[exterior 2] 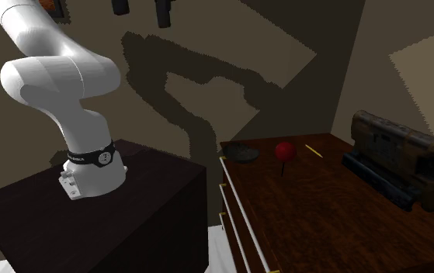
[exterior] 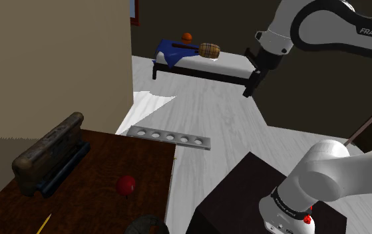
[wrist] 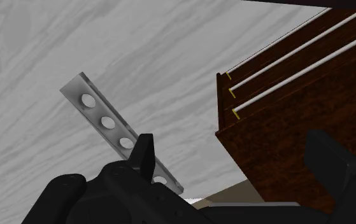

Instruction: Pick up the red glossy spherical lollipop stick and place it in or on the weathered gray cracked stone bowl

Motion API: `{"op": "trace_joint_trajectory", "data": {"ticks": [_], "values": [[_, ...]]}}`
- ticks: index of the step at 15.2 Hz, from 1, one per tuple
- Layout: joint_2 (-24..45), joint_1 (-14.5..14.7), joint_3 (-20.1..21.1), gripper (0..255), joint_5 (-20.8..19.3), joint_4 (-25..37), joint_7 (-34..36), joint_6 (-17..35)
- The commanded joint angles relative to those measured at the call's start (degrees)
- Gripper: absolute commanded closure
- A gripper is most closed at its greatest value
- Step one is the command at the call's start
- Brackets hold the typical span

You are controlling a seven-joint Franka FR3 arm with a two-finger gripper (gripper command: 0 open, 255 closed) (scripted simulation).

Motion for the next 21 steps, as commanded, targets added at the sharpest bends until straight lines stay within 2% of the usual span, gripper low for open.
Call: {"op": "trace_joint_trajectory", "data": {"ticks": [1, 13, 21], "values": [[0.0, 0.0, 0.0, 0, 0.0, 0.0, 0.0, 0.0], [13.3, 4.1, 12.7, 0, 3.9, -2.8, 11.5, 15.0], [27.2, 4.9, 21.5, 0, 1.9, 0.8, 20.4, 23.9]]}}
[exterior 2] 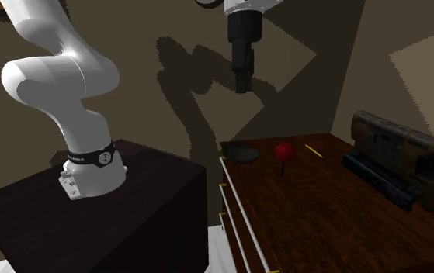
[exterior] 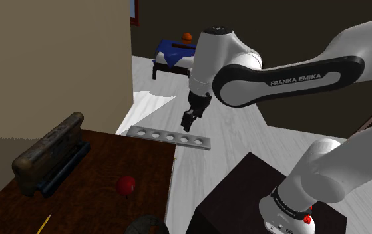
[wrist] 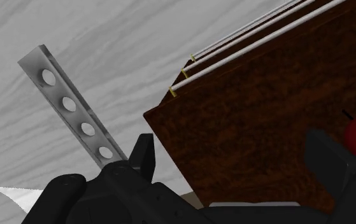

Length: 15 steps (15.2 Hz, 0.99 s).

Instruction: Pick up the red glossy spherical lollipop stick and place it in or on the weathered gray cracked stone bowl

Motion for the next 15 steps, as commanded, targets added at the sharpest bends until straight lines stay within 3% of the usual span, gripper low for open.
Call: {"op": "trace_joint_trajectory", "data": {"ticks": [1, 9, 15], "values": [[3.5, 0.0, 2.0, 0, -1.1, 0.6, 2.3, 2.5], [21.2, 0.6, 9.0, 0, -11.1, 9.2, 14.7, 7.5], [35.8, 4.8, 10.1, 0, -21.4, 18.8, 24.2, 7.6]]}}
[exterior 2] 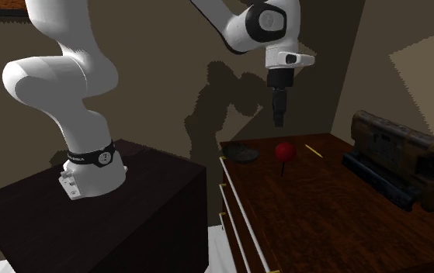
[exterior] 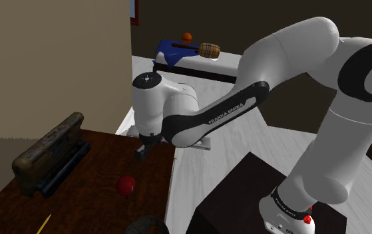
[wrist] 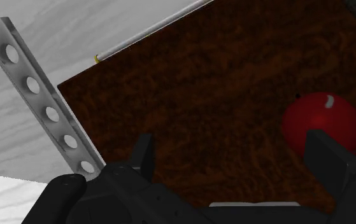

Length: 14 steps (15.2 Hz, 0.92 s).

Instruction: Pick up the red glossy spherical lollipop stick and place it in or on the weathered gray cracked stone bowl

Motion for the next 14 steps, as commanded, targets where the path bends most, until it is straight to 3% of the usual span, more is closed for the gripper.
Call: {"op": "trace_joint_trajectory", "data": {"ticks": [1, 11, 14], "values": [[4.8, 2.0, -0.2, 0, -3.3, 3.6, 2.8, -0.5], [27.9, 14.3, -4.2, 0, -13.4, 25.8, 9.5, -5.1], [29.9, 15.0, -4.9, 0, -14.1, 26.9, 9.8, -4.4]]}}
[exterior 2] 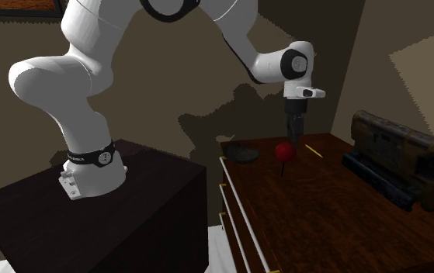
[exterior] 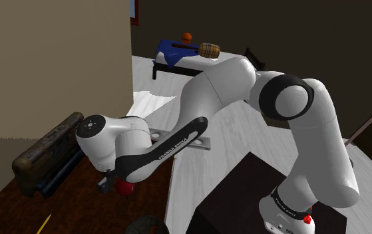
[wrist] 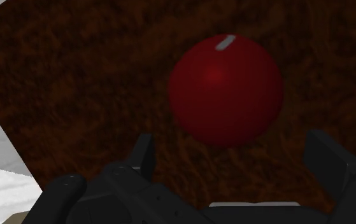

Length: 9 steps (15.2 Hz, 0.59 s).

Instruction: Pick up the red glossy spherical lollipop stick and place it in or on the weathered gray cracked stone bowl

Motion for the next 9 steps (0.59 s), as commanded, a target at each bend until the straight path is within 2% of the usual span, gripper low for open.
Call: {"op": "trace_joint_trajectory", "data": {"ticks": [1, 9], "values": [[1.1, 0.3, -0.5, 0, -0.6, 0.2, 0.4, 0.9], [3.2, 0.4, -1.4, 0, -1.8, 0.0, 0.9, 3.0]]}}
